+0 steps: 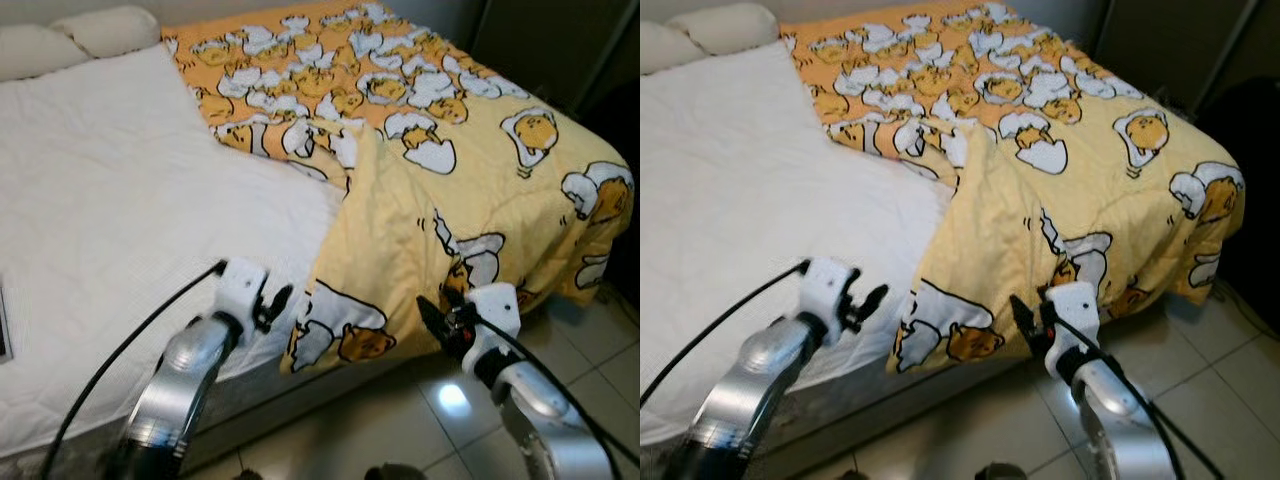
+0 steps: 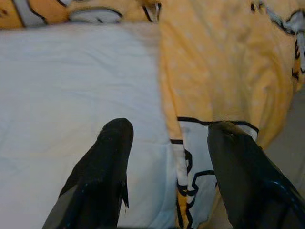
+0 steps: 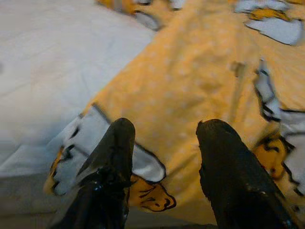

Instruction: Clean up the room

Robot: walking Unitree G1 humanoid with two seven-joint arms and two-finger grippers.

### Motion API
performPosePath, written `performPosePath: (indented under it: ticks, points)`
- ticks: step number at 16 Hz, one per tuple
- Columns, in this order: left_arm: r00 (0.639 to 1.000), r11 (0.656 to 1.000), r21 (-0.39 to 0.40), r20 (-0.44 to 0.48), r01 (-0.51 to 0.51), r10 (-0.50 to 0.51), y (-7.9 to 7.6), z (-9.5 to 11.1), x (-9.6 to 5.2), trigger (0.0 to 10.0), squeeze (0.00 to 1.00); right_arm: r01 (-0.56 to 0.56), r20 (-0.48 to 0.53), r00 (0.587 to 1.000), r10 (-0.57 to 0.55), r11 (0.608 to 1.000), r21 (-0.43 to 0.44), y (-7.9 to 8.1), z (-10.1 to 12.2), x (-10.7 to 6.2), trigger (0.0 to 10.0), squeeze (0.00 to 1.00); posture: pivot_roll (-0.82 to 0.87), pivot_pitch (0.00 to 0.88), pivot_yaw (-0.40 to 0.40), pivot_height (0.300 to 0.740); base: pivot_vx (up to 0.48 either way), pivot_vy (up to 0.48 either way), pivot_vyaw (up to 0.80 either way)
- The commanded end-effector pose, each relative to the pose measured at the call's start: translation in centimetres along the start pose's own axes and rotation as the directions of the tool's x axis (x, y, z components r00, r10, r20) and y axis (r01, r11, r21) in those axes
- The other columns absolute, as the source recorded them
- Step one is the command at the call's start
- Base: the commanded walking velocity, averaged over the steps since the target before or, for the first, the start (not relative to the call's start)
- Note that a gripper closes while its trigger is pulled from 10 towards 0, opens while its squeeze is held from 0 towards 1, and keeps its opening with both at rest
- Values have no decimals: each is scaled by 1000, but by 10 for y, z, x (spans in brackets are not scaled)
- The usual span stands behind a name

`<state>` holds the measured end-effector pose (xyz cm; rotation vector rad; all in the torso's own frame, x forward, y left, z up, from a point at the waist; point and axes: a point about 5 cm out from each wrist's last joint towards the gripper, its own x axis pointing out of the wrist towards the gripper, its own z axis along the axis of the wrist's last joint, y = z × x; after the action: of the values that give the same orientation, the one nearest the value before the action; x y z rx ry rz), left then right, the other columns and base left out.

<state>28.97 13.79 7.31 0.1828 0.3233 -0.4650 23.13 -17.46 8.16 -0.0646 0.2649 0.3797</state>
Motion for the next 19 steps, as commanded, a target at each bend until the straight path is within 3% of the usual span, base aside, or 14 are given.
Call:
performPosePath:
  ticks: [1,2,4,5,6,7,8,11,15,18,19]
  points:
    - [998,998,-28,-29,57,-58,0,-4,11,10000,71,-88,-27,996,87,996,-25,1,1,0,10000,0,-162,97,33,740,0,0,0]
    - [997,997,-37,-36,69,-70,1,-3,18,10000,1000,-128,-42,991,126,991,-35,0,2,-3,10000,0,-174,104,36,740,0,0,0]
    - [995,995,-72,-55,75,-79,3,-1,35,10000,1000,-185,-77,981,178,979,-83,-10,7,-12,10000,0,-215,125,46,740,0,0,0]
    - [994,994,-88,-81,68,-75,0,-3,43,10000,1000,-151,-104,985,138,980,-129,-22,8,-16,10000,0,-252,151,54,740,0,0,0]
    - [992,993,-99,-105,64,-75,-4,-6,50,10000,757,-112,-118,989,94,982,-155,-33,9,-20,10000,0,-272,165,55,740,0,0,0]
    - [991,993,-102,-113,65,-77,-7,-7,53,10000,227,-93,-121,990,74,983,-157,-38,10,-24,10000,0,-292,178,57,740,0,0,0]
    - [989,994,-90,-129,64,-75,-13,-9,58,10000,0,-68,-121,991,49,986,-153,-44,12,-30,10000,0,-320,194,56,740,0,0,0]
    - [985,999,-50,-169,13,-21,-15,-14,62,10000,0,-32,-133,991,11,987,-154,-50,14,-46,10000,0,-377,241,48,740,0,0,0]
    - [982,997,-66,-188,-43,30,-8,-17,61,10000,0,-61,-136,990,44,990,-128,-32,14,-63,10000,0,-421,288,65,740,0,0,0]
    - [980,998,-28,-193,-55,49,-6,-17,62,9961,0,-72,-137,989,55,990,-122,-24,15,-67,10000,0,-446,297,75,740,0,0,0]
    - [977,996,-14,-195,-90,86,-4,-16,62,7490,0,-77,-135,989,60,990,-121,-22,18,-68,10000,0,-453,298,76,740,0,0,0]
